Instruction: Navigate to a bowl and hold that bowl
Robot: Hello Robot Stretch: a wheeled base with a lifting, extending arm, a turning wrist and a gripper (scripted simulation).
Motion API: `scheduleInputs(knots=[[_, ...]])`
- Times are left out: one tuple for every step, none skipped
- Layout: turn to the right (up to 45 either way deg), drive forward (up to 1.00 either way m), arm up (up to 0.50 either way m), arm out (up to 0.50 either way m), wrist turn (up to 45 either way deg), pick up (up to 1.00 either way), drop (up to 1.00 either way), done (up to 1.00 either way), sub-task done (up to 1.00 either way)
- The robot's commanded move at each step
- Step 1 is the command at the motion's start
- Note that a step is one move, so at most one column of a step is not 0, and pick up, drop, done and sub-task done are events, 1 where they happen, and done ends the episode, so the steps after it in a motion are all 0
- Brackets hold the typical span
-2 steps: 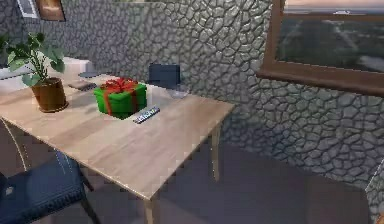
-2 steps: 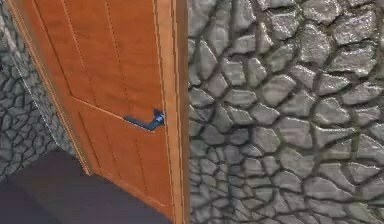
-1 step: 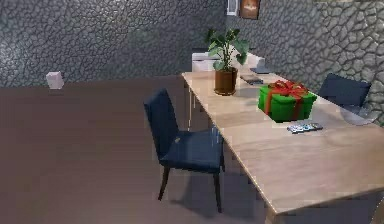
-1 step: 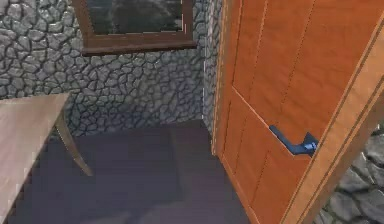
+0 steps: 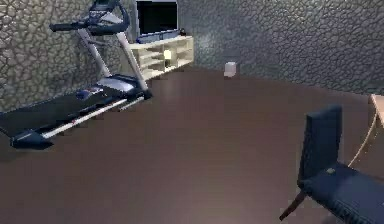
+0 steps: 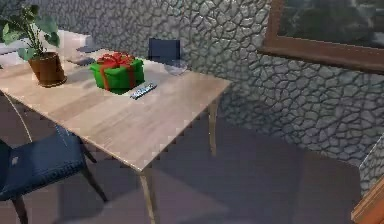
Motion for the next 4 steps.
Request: scheduleInputs(knots=[[45.0,0.00,0.00,0.00,0.0,0.00,0.00,0.00,0.00],[45.0,0.00,0.00,0.00,0.0,0.00,0.00,0.00,0.00],[24.0,0.00,0.00,0.00,0.0,0.00,0.00,0.00,0.00],[0.0,1.00,0.00,0.00,0.0,0.00,0.00,0.00,0.00]])
